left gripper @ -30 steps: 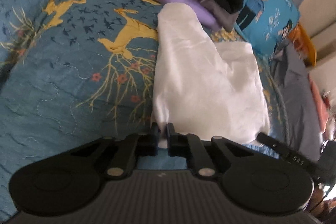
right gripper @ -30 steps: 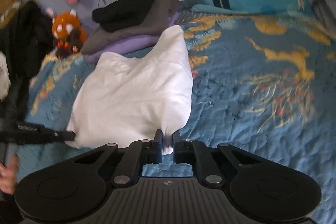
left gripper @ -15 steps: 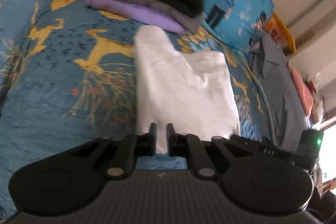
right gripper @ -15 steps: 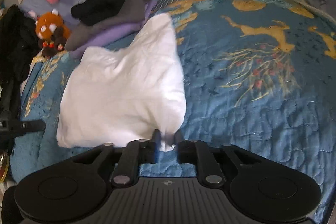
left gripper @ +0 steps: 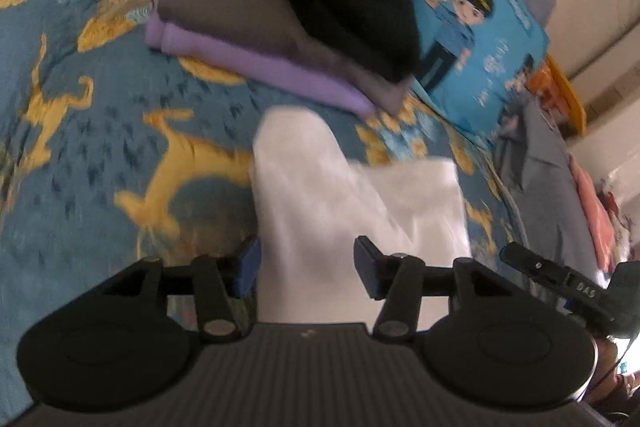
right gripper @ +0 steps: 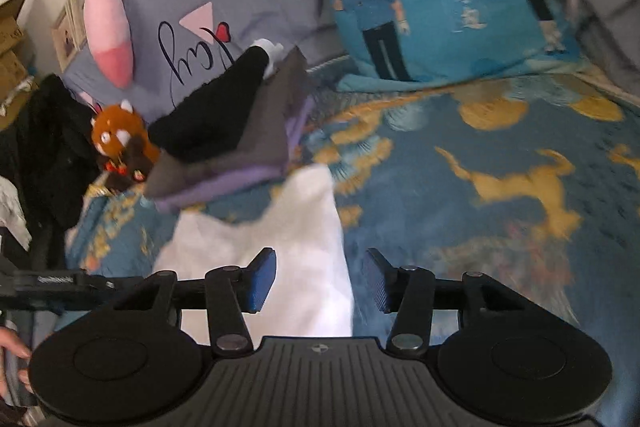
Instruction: Fold clothes
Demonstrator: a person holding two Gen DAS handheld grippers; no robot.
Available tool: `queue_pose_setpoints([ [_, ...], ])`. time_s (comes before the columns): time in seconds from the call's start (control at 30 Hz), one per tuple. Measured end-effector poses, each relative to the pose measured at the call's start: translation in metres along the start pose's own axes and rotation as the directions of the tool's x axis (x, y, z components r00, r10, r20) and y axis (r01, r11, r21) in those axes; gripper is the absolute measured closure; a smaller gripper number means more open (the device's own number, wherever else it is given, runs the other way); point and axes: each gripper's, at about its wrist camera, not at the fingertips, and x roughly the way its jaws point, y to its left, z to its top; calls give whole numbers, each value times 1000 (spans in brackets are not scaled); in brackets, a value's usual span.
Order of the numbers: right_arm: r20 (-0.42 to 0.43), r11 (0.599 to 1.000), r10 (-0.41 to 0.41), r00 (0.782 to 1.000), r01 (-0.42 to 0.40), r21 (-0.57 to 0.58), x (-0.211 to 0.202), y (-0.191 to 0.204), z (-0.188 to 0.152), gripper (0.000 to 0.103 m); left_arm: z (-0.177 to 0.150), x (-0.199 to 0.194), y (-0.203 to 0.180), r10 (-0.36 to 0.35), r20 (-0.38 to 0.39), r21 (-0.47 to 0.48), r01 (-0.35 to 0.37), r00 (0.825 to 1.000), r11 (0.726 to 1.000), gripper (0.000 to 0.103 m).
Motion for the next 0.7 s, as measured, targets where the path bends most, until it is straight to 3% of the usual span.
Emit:
queue_pose_setpoints([
  [0.17, -52, 1000, 25, 998, -26, -13, 44, -1, 28, 59, 35, 29, 4, 11, -2, 13, -11, 1000, 1000, 44],
  [0.3, -113, 998, 42, 993, -38, 41, 73, -10, 38, 61, 54, 48, 4, 8, -19, 14, -8, 1000, 1000, 44],
  [0.33, -128, 998, 43, 991, -37, 51, 78, -11, 38, 66, 55, 52, 4, 4, -25, 9, -3, 1000, 1000, 47],
  [0.37, -128, 998, 44, 991, -38, 53, 81, -12, 38, 84, 56, 55, 5, -1, -30, 4, 1, 1000, 1000, 52],
  [0.4, -126, 998, 45, 991, -38, 54, 82, -11, 37, 95, 56, 58, 5, -1, -32, 4, 1, 999, 1000, 57],
  [0.47, -118, 997, 43, 992, -36, 61, 83, -12, 35, 99, 56, 63, 8, -3, -30, -2, 3, 1000, 1000, 78],
  [0.53, -105, 998, 37, 994, -31, 62, 82, -11, 32, 100, 55, 65, 13, -26, -25, -30, 25, 999, 999, 87],
  [0.7, -43, 1000, 15, 999, -15, -12, 65, 5, 34, 100, 51, 52, 8, -40, 37, -39, 41, 999, 998, 90],
])
